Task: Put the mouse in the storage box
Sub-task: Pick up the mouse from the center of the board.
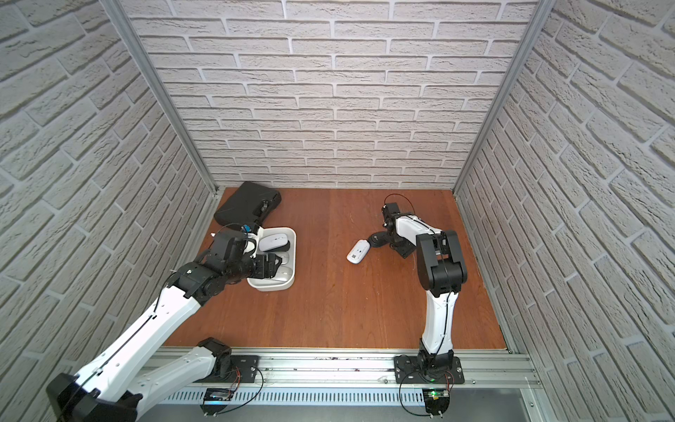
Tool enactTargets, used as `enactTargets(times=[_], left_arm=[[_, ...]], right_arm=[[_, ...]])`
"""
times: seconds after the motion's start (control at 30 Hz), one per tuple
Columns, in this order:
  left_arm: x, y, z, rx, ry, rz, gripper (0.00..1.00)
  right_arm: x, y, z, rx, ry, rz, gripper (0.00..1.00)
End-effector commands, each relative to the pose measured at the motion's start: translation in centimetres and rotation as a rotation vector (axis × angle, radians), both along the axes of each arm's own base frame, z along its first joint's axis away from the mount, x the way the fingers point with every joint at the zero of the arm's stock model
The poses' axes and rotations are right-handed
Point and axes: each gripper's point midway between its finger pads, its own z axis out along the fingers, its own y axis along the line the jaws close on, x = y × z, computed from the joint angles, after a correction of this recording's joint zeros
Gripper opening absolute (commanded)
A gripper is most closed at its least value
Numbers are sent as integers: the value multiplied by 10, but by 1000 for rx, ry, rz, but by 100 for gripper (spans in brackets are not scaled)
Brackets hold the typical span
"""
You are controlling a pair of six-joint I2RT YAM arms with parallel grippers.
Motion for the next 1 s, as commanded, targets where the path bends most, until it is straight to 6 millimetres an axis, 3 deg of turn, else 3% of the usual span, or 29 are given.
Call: enactTargets(times=[0.0, 0.17, 0.43, 0.7, 0.97], left_arm=[[3, -2, 1, -9, -19, 0, 87], [3, -2, 1, -8, -20, 2, 87], [3, -3, 0, -7, -15, -2, 87], [4, -4, 0, -4, -8, -1, 87], [6, -10, -7, -41, 8, -3, 87]], right_arm=[[-14, -3, -16, 13, 62, -24, 65], [-16, -5, -17, 9, 65, -24, 58], [-21, 2, -15, 31, 40, 31, 57], [-36, 41, 4, 43, -16, 202, 52], [-62, 90, 43, -120, -73, 503, 52]])
